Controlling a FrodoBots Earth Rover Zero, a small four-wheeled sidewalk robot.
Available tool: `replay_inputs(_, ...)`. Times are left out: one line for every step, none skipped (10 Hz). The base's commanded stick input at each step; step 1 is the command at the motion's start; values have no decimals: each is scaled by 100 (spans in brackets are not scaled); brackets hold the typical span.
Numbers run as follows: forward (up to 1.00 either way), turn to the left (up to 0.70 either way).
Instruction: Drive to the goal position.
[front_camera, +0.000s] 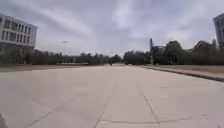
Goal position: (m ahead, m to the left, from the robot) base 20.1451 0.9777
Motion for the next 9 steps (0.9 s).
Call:
replay_inputs(100,25)
replay_inputs(100,40)
replay_inputs(100,27)
replay_inputs(100,14)
replay_inputs(100,2)
replay_inputs(100,0)
replay_inputs(100,0)
replay_inputs(100,0)
replay_inputs(100,0)
